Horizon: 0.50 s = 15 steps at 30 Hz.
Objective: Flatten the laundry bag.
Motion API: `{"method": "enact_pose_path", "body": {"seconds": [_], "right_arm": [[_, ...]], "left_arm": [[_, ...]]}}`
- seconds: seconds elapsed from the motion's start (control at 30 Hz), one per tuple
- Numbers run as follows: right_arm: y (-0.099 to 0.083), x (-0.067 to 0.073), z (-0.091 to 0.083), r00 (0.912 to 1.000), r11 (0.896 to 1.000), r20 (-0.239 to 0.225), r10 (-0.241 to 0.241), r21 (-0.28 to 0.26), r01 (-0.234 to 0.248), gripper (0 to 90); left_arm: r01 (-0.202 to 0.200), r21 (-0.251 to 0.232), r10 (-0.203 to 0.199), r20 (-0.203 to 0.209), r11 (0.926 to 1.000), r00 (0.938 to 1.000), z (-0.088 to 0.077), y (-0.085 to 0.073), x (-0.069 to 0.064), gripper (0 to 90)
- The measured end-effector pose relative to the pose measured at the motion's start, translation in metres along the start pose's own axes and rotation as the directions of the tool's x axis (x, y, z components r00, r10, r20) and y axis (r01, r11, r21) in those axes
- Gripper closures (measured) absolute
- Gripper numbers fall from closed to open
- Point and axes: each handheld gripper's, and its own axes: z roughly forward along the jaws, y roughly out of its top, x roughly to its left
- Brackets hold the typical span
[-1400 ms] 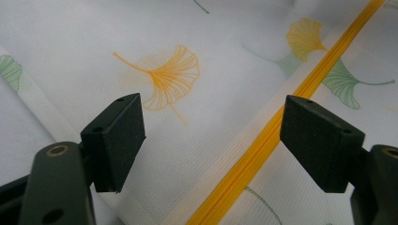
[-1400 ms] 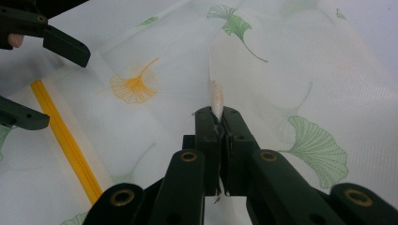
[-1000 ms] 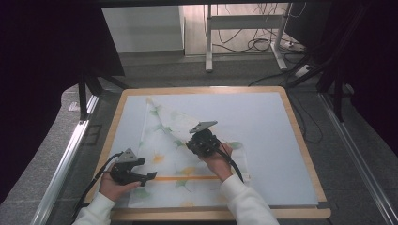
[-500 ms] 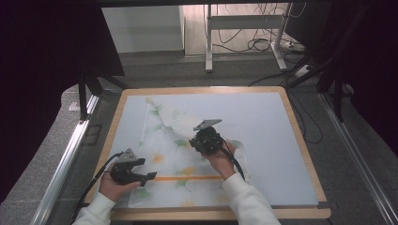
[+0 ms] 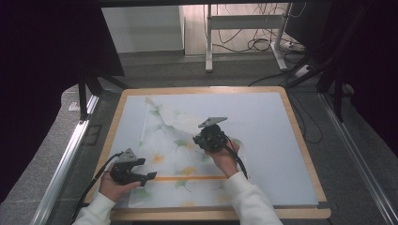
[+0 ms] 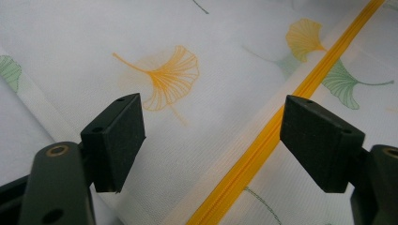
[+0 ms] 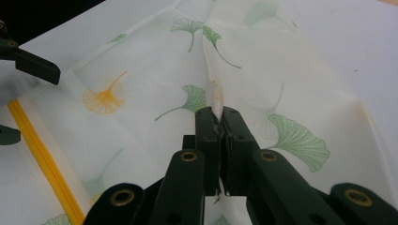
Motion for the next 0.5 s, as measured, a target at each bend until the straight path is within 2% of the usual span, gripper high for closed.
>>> {"method": "enact_pose_path", "body": {"seconds": [0.5], "right_arm": [[-0.001, -0.013, -0.007, 0.9992, 0.999, 0.021, 0.034, -0.018, -0.033, 85.7]], "left_arm": [[0.0, 0.0, 0.0, 0.001, 1.0, 1.0, 0.0, 0.0, 0.0, 22.3]]}}
